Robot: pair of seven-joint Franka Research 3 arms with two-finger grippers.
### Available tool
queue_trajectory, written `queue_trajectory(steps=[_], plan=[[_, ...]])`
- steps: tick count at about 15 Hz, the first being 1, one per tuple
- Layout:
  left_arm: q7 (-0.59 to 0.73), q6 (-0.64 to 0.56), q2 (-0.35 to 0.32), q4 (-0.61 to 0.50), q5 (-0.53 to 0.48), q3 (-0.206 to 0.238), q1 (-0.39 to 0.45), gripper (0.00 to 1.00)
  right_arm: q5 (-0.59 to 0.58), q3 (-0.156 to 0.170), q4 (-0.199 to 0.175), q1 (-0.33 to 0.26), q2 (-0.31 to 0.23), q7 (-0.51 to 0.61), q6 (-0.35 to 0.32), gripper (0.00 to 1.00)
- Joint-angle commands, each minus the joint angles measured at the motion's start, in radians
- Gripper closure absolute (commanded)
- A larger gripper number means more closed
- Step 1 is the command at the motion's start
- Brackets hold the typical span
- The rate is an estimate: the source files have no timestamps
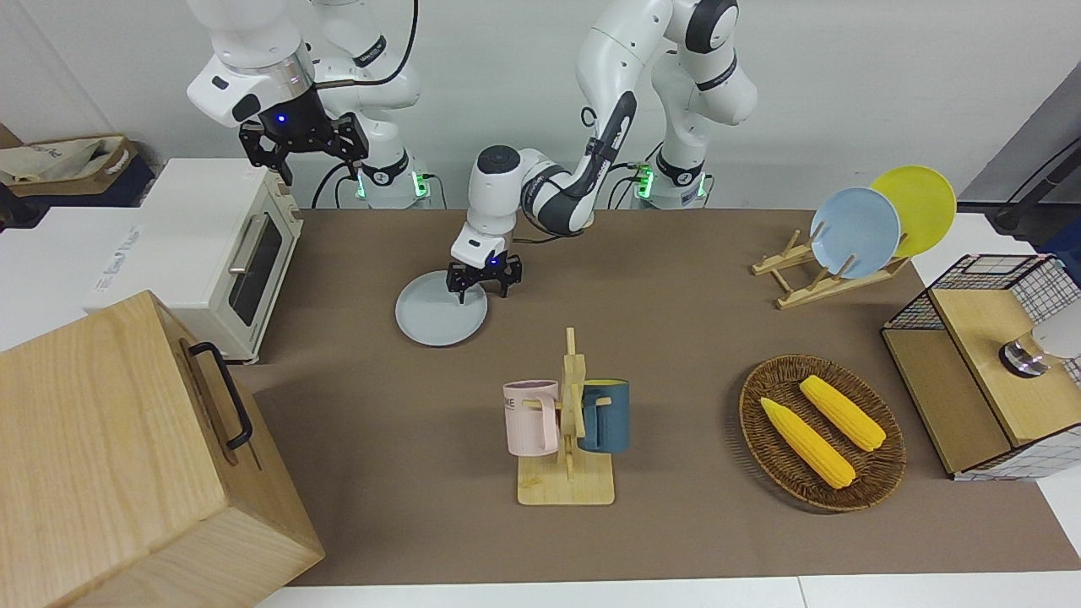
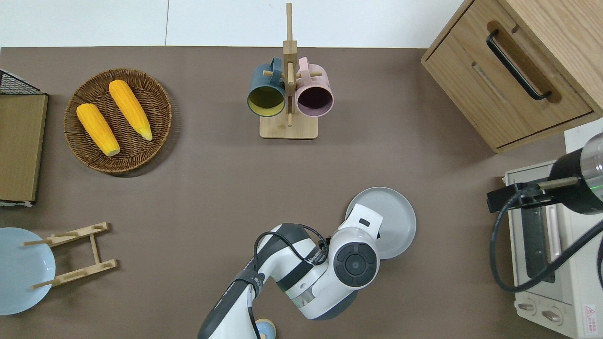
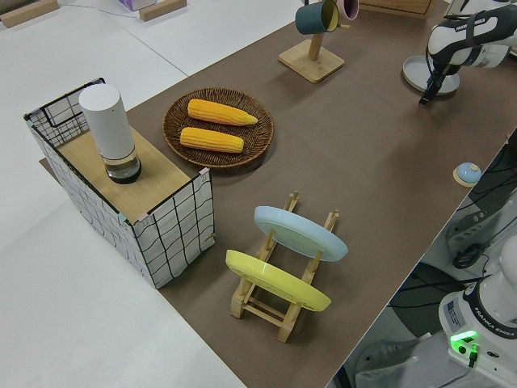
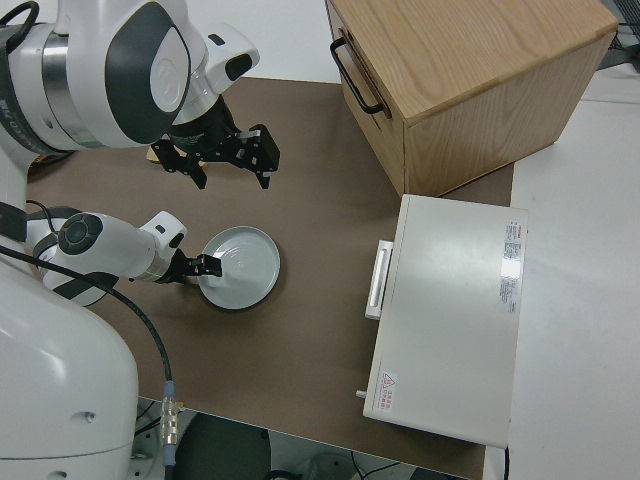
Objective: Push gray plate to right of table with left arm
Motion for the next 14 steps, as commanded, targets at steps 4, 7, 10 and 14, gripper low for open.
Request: queue_trajectory(steps=[4,7,10,14], plan=[[0.142,-0.144,-0.107,-0.02,0.003,0.013,0.057,0.02,0.004,0.016,0.009,-0.019,-0.002,0.013,-0.016,0.017],[0.23,-0.238,-0.169,-0.032,-0.025,0.013,0.1,0.01,0.004,0.016,0.009,-0.02,-0.002,0.013,-0.016,0.017],[0.381,-0.336,-0.233,-0.034,-0.084,0.014,0.178,0.01,0.004,0.016,0.009,-0.02,-0.002,0.012,-0.016,0.017],[0.598,-0.503,-0.319,-0.034,-0.105,0.016,0.339,0.01,0.004,0.016,0.009,-0.02,-0.002,0.013,-0.016,0.017]])
